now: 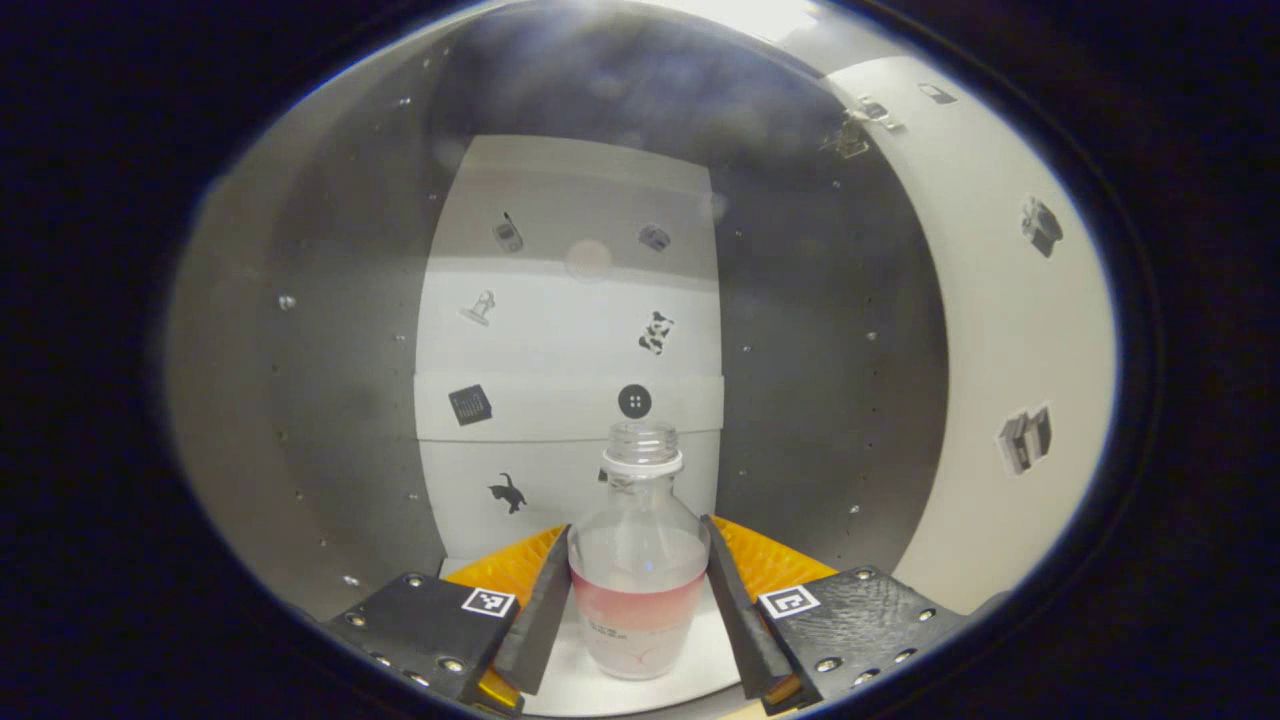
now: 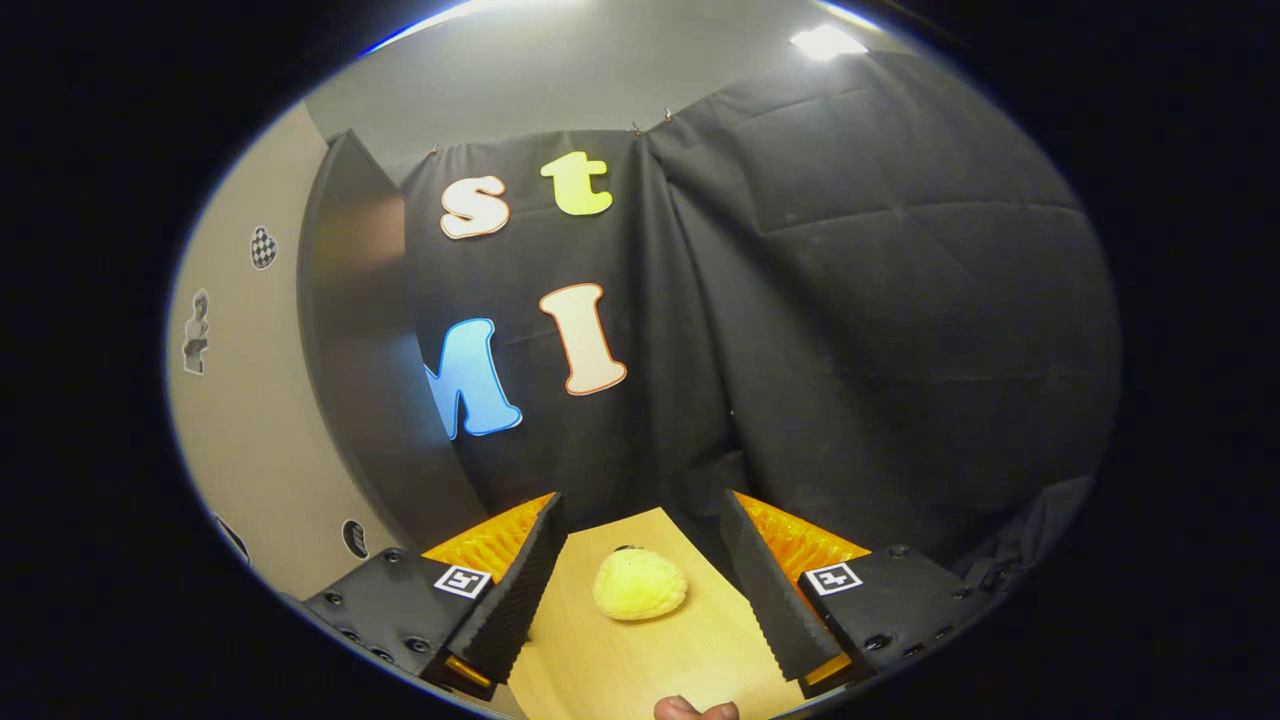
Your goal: Open the cabinet door with the right hand, grasp the bottle in the cabinet with the left hand and place it on the coaster, then close the cabinet door with the right hand.
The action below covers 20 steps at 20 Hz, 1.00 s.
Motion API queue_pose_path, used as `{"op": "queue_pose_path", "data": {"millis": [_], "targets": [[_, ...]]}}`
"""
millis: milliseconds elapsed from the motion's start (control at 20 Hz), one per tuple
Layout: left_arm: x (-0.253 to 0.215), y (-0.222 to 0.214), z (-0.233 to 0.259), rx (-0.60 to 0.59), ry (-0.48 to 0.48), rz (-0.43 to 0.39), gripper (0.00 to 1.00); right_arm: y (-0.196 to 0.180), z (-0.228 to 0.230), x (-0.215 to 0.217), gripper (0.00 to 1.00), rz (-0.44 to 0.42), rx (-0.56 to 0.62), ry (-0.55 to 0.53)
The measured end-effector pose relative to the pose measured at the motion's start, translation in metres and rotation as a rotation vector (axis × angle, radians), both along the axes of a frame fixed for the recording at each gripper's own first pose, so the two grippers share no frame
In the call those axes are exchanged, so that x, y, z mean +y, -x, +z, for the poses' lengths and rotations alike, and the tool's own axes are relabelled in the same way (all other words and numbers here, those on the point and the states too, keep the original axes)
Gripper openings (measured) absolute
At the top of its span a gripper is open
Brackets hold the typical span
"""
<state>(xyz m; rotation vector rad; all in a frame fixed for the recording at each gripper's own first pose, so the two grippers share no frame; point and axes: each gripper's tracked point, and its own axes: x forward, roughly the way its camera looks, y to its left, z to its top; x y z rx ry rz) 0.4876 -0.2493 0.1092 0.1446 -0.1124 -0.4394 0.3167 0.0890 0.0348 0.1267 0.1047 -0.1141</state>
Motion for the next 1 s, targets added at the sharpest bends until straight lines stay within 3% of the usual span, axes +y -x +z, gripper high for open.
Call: {"op": "queue_pose_path", "data": {"millis": [100, 400, 650, 800, 850, 900, 1000], "targets": [[0.008, 0.026, 0.003, -0.006, 0.0, -0.008, 0.74, 0.011, -0.001, 0.009, 0.93, 0.013, -0.019, -0.009], [0.058, 0.126, -0.002, -0.019, -0.023, 0.036, 0.72, 0.054, -0.013, 0.024, 0.92, 0.06, 0.005, -0.014], [0.107, 0.199, -0.029, -0.003, -0.069, 0.111, 0.72, 0.086, -0.012, 0.037, 0.92, 0.093, 0.002, -0.016], [0.132, 0.233, -0.051, 0.011, -0.065, 0.148, 0.72, 0.102, -0.012, 0.044, 0.92, 0.109, 0.002, 0.037], [0.142, 0.243, -0.06, 0.011, -0.06, 0.163, 0.73, 0.108, -0.014, 0.05, 0.92, 0.127, 0.004, 0.034], [0.15, 0.252, -0.067, 0.006, -0.053, 0.176, 0.73, 0.112, -0.015, 0.055, 0.98, 0.141, 0.005, 0.03], [0.169, 0.268, -0.089, -0.002, -0.029, 0.205, 0.73, 0.119, -0.017, 0.057, 0.98, 0.142, 0.007, 0.022]]}}
